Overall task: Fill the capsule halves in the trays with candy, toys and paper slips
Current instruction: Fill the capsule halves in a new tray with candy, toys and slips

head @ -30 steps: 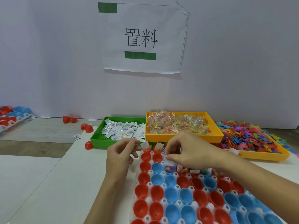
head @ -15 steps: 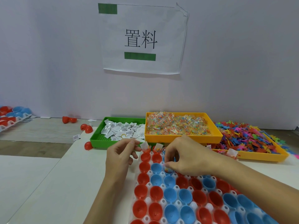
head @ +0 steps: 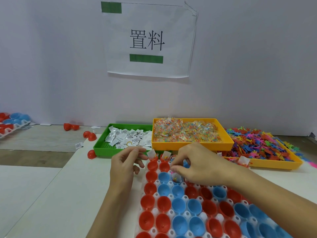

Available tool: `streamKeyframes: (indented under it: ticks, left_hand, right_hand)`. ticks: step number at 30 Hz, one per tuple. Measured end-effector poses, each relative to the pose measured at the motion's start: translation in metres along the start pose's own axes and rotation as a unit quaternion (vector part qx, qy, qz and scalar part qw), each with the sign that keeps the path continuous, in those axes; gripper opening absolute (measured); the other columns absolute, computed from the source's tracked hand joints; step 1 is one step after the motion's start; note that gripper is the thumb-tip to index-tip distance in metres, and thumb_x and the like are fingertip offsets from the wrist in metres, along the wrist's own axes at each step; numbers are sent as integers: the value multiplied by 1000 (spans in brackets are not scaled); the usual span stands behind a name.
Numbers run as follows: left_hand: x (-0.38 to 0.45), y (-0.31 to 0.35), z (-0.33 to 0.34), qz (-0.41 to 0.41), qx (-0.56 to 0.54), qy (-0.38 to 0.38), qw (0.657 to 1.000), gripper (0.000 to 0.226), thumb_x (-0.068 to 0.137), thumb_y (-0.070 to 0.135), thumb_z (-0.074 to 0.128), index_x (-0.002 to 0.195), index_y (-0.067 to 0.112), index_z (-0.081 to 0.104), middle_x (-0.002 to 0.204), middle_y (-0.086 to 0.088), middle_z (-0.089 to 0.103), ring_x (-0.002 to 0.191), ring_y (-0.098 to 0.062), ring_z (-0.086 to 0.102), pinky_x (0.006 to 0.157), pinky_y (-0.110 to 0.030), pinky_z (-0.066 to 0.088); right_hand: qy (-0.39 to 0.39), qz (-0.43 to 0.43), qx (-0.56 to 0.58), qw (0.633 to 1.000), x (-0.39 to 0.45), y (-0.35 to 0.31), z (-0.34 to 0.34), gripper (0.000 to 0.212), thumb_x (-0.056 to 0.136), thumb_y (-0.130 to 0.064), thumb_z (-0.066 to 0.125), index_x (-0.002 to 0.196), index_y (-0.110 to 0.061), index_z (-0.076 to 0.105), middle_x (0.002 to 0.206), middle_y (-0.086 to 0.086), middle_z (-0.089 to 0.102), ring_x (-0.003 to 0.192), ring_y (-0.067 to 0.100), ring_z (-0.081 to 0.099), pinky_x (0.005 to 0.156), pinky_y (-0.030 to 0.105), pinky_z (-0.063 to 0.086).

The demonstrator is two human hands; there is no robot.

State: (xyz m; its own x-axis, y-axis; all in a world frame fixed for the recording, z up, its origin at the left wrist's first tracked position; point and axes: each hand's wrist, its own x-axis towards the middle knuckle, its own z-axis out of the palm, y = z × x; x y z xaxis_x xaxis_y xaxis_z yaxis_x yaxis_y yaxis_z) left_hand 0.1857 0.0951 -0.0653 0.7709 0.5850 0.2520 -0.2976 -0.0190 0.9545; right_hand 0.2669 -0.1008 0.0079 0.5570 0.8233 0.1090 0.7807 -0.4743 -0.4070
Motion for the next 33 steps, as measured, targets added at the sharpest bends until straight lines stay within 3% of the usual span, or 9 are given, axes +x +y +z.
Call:
streamKeyframes:
  ticks: [6,10,13,15,17,21,29,33]
  left_hand:
    - [1,-3,-1,-11,-4,5,1000,36,99,5,43,84,10,75,74,-15,70,58,-18,57,46,-25,39]
    - [1,-6,-2,-13,-4,8,1000,38,99,7,41,82,12,75,76,-16,70,58,-16,58,48,-27,40]
    - [1,-7,-1,-14,-8,9,1000,38,98,8,42,80,13,75,75,-15,70,57,-15,58,48,-26,40]
    - [1,-8,1,-12,-18,8,1000,36,95,7,42,80,12,74,74,-15,69,56,-15,56,46,-23,38]
    - [1,-8,-1,-9,-19,7,1000,35,94,7,43,80,11,74,74,-15,69,56,-16,56,45,-21,38]
    - [0,-10,-2,-6,-15,2,1000,35,95,8,42,82,11,74,75,-16,69,57,-16,56,46,-22,40]
    - [0,-7,-1,-3,-23,-5,1000,39,96,5,41,77,12,74,72,-15,68,56,-16,56,45,-19,39]
    - [0,-7,-1,-3,-20,-5,1000,39,96,5,41,77,11,74,73,-16,68,57,-17,56,46,-20,40]
  right_hand:
    - [150,37,29,988,-9,30,-20,22,97,-25,60,114,-24,74,76,-28,62,79,-10,58,68,4,40]
    - [292,104,41,950,-30,71,-34,15,97,-15,60,100,-23,73,76,-9,67,72,7,60,60,12,47]
    - [390,178,41,902,-48,108,-44,12,93,-10,64,90,-21,70,75,-5,67,67,5,60,55,11,42]
    - [396,232,23,888,-59,131,-47,9,91,-9,67,89,-16,73,79,-2,70,70,-1,58,60,10,40]
    - [349,268,0,898,-64,147,-44,5,89,-12,71,91,-12,75,85,2,73,71,-3,56,61,7,37]
    - [282,323,-8,904,-70,164,-29,15,87,-31,76,89,-16,78,75,-11,65,72,-1,56,59,16,36]
    - [329,353,38,875,-68,174,-31,7,87,-19,76,84,-15,80,68,-19,60,70,-3,53,56,16,34]
    - [382,322,37,866,-71,174,-23,5,86,-18,77,86,-13,79,72,-12,64,71,-2,57,59,16,38]
